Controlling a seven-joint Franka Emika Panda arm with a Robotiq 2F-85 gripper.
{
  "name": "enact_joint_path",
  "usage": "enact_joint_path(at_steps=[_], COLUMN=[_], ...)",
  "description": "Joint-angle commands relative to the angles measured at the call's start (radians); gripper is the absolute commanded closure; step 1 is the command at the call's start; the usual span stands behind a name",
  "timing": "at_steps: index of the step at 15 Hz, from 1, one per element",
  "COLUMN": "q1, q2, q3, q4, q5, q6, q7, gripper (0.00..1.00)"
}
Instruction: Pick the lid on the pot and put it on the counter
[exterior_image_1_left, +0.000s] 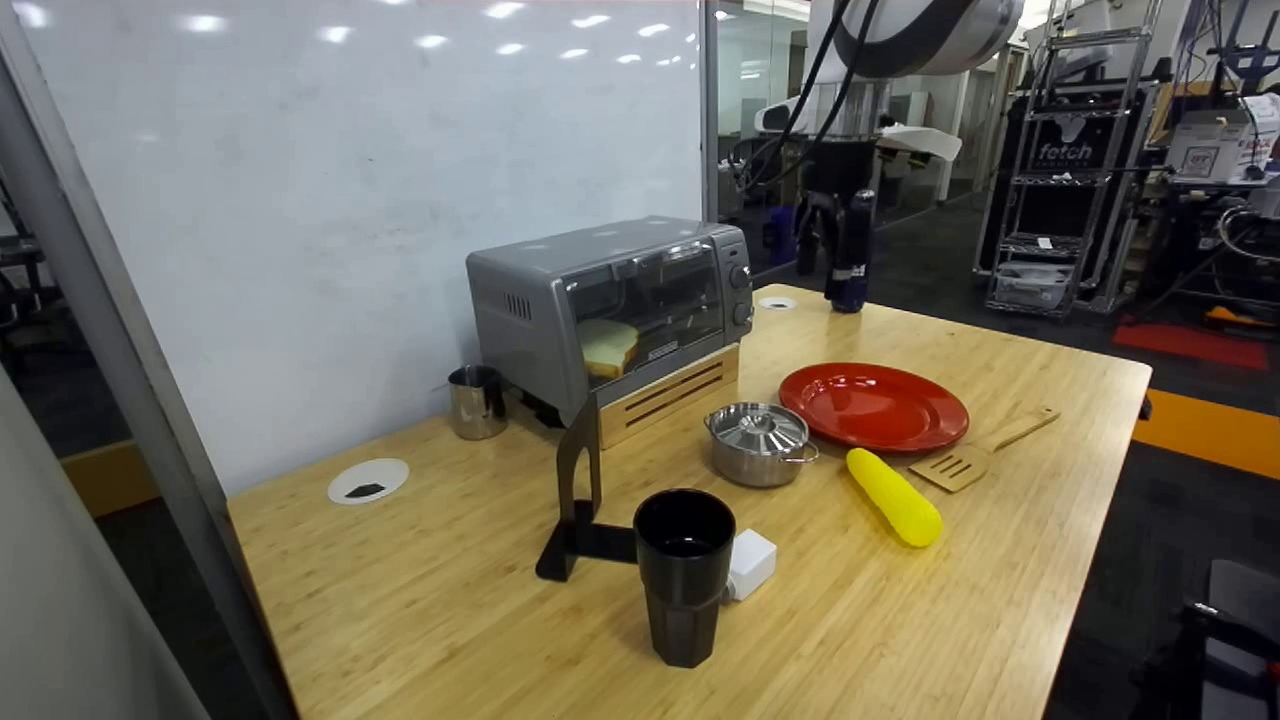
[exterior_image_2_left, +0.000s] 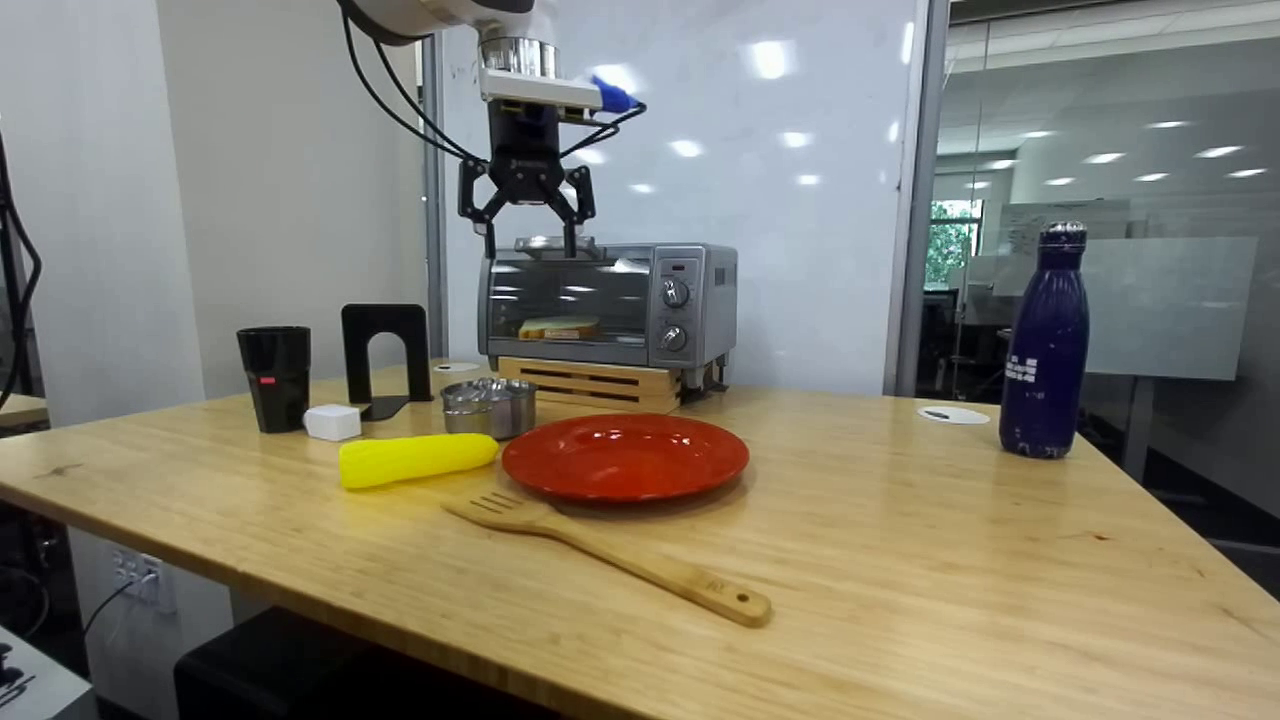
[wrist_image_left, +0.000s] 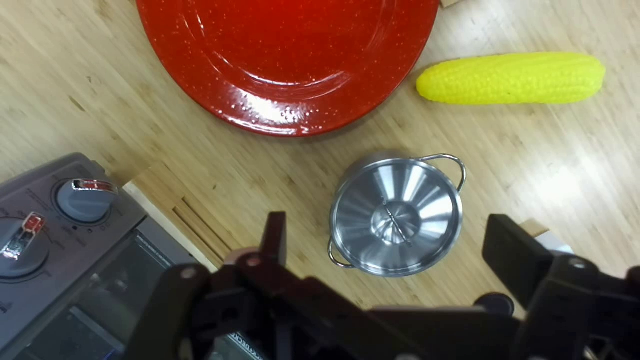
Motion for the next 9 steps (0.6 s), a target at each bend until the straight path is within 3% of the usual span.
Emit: enact_joint_path(at_steps=[1,5,9], q1=[-0.034,-0.03,-0.026], q2=[0.0,0.012,0.103], q3=[0.035,0.038,0.093], q4=[0.002,0.013,0.1], q5=[-0.006,-0.008,0.046], q6=[-0.004,0.004,0.027], q7=[0.004,0.016,-0.124], gripper=[0.0,0.0,0.0])
